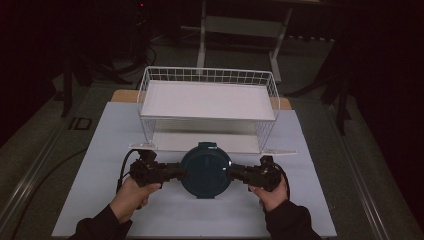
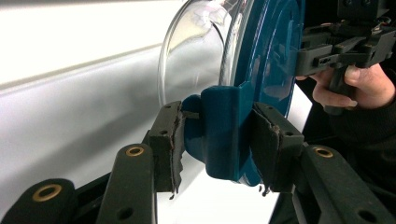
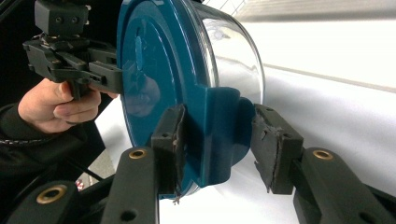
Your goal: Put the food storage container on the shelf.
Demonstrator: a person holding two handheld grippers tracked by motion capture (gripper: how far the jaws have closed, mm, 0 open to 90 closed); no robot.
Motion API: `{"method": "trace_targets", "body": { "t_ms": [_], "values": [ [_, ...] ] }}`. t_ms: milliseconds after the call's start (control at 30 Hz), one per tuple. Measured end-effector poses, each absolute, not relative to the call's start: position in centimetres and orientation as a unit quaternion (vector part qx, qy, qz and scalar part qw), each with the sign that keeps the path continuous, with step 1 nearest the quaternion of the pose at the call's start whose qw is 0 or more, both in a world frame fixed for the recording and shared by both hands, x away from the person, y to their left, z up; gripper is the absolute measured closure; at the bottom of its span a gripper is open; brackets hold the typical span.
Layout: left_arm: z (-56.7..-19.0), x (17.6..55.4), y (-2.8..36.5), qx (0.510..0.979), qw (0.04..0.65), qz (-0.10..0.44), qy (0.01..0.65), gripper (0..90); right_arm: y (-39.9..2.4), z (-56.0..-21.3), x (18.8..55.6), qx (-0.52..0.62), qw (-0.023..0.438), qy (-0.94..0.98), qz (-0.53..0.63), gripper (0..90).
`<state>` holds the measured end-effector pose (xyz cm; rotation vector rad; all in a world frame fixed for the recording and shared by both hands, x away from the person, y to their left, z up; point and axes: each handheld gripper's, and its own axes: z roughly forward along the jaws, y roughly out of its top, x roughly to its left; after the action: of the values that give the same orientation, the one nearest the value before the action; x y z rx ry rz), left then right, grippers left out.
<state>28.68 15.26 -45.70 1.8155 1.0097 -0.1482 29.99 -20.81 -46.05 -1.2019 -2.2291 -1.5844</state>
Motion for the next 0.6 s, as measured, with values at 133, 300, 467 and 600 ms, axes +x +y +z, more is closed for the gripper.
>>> {"method": "trace_targets", "body": {
  "t_ms": [133,300,467,600],
  "values": [
    [-45.9,29.7,14.9,0.751,0.508,-0.056,0.417,55.6,-21.1,-46.0,31.0,-0.398,0.068,-0.745,-0.531,56.2],
    [-46.3,31.1,14.6,0.754,0.508,-0.051,0.414,55.6,-21.4,-46.4,32.3,-0.399,0.065,-0.747,-0.528,56.2],
    [-47.0,32.8,14.2,0.754,0.510,-0.046,0.411,55.6,-21.7,-46.9,34.0,-0.400,0.060,-0.746,-0.530,56.1],
    [-47.7,33.9,14.1,0.755,0.510,-0.040,0.411,55.5,-21.7,-47.4,35.1,-0.398,0.053,-0.750,-0.526,56.2]
  ]
}}
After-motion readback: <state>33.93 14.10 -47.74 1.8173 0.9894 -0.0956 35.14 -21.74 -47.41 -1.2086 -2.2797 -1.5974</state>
